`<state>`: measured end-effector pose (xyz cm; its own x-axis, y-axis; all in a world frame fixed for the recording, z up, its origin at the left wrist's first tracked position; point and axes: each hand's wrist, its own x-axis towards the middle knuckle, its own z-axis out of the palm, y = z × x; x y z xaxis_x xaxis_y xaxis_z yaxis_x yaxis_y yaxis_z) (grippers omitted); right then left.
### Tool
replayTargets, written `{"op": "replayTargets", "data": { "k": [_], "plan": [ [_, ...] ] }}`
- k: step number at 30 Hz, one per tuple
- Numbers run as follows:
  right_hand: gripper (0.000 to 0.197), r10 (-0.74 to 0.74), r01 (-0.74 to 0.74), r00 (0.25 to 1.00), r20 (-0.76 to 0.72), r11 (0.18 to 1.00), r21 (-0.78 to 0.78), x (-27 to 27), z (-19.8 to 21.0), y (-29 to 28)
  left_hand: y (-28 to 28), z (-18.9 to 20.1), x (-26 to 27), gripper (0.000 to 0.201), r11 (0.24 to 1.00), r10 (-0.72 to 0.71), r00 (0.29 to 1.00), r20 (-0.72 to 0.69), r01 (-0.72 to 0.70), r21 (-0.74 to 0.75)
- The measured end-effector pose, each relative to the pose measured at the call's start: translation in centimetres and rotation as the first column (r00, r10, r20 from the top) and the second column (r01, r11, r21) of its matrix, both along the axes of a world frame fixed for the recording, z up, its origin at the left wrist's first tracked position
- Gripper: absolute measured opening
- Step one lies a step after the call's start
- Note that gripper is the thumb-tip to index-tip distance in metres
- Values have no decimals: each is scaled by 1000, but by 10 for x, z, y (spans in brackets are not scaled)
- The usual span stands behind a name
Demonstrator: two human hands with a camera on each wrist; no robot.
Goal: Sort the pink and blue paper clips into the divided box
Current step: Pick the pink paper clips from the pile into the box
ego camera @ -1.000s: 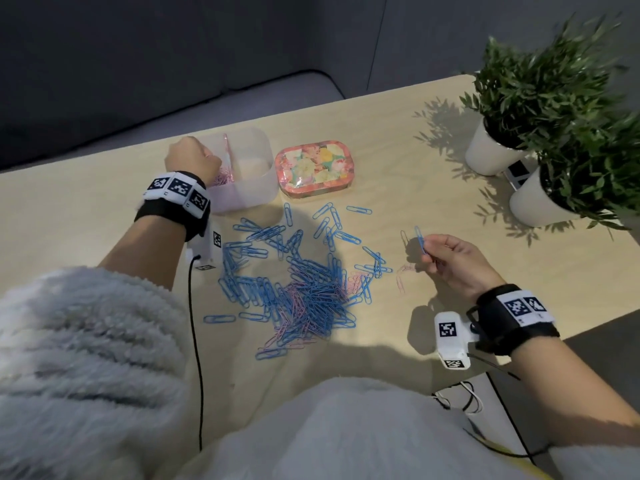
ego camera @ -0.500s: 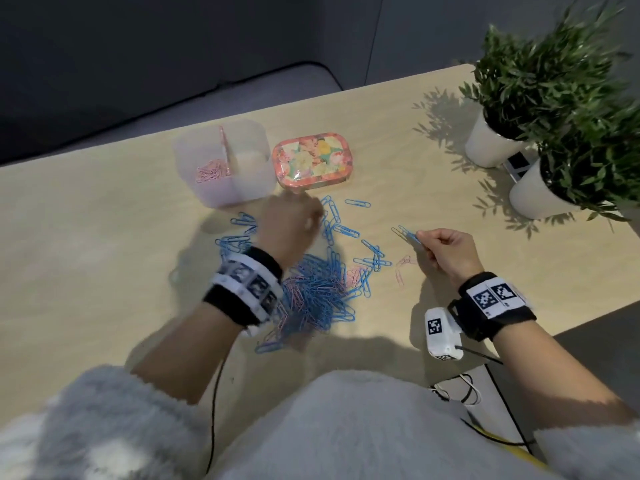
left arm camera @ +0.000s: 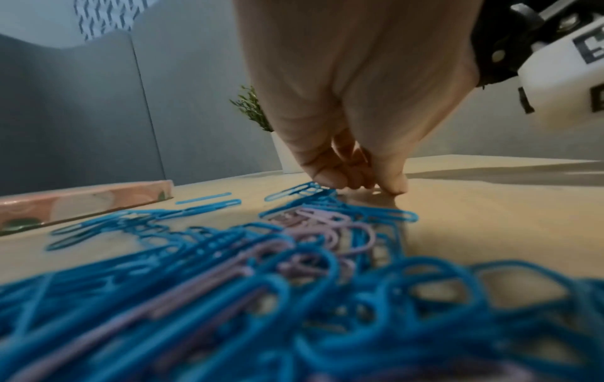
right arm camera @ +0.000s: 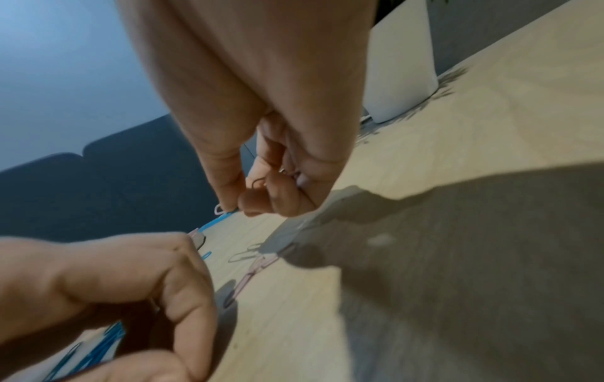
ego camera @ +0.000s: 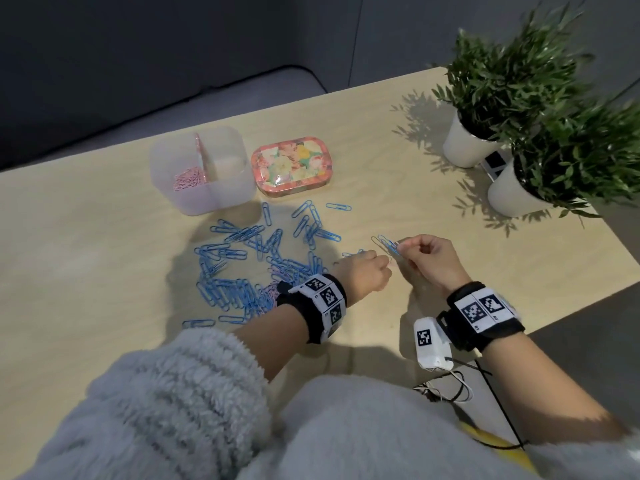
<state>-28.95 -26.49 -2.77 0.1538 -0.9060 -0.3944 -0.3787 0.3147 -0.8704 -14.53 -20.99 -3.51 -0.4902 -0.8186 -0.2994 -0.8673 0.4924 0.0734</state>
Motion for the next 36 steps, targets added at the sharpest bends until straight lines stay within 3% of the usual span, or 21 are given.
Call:
{"op": "replayTargets", "data": {
  "k": [2, 4, 6, 9, 11, 14, 16, 18, 20, 22, 23, 26, 29, 32, 34, 36],
  "plan": [
    [20, 21, -21, 1000, 12, 1000, -20, 1, 0, 1, 2, -12, 3, 26, 996, 23, 998, -51, -27, -83],
    [19, 33, -33, 999, 24, 999, -34, 3, 0, 1, 6, -19, 10, 3, 992, -21, 990, -141, 4, -123],
    [16, 47, -46, 999, 22, 998, -37, 4, 0, 1, 7, -20, 17, 22, 998, -39, 944, -327, 18, -68],
    [7, 63, -62, 998, 27, 997, -35, 5, 1, 0, 4, -4, 21, 20, 964, 262, 836, -481, -200, 177],
    [8, 69, -68, 997, 25, 996, -53, 6, 3, 1, 2, 7, 23, 25, 873, 487, 687, -539, -380, 305],
    [9, 106, -104, 994, 4, 987, -118, 12, 6, 4, -1, 16, 23, 22, 680, 701, 256, -666, -522, 516],
    [23, 147, -148, 989, -15, 976, -161, 16, 4, 6, -5, 17, 24, 15, 579, 766, 48, -641, -486, 655],
    [31, 140, -141, 990, -22, 974, -177, 18, 3, 7, -8, 18, 28, 21, 517, 791, -67, -608, -457, 723],
    [33, 73, -72, 997, 3, 984, -161, 14, 4, 6, -9, 19, 36, 25, 489, 796, -113, -595, -460, 741],
    [30, -22, 28, 997, 80, 997, -75, 8, 8, 6, -11, 19, 45, 25, 491, 791, -72, -607, -517, 701],
    [26, -81, 83, 985, 150, 997, -3, 4, 10, 7, -12, 19, 48, 23, 512, 792, 12, -610, -558, 653],
    [22, -253, 197, 905, 342, 962, 190, -5, 13, 8, -15, 20, 52, 29, 628, 757, 420, -501, -677, 382],
    [28, -297, 194, 887, 353, 935, 298, -10, 5, 4, -9, 25, 46, 20, 759, 637, 677, -368, -634, 147],
    [27, -224, 109, 922, 315, 933, 343, -11, 2, 0, 5, 20, 35, 18, 835, 541, 796, -271, -546, 64],
    [16, -25, -10, 983, 182, 983, 185, -10, -3, -1, 13, 15, 29, 22, 870, 489, 852, -189, -492, 33],
    [9, 215, -215, 977, -2, 977, 7, -10, -10, 0, 17, 9, 26, 27, 901, 433, 895, -109, -433, 23]
  ]
}}
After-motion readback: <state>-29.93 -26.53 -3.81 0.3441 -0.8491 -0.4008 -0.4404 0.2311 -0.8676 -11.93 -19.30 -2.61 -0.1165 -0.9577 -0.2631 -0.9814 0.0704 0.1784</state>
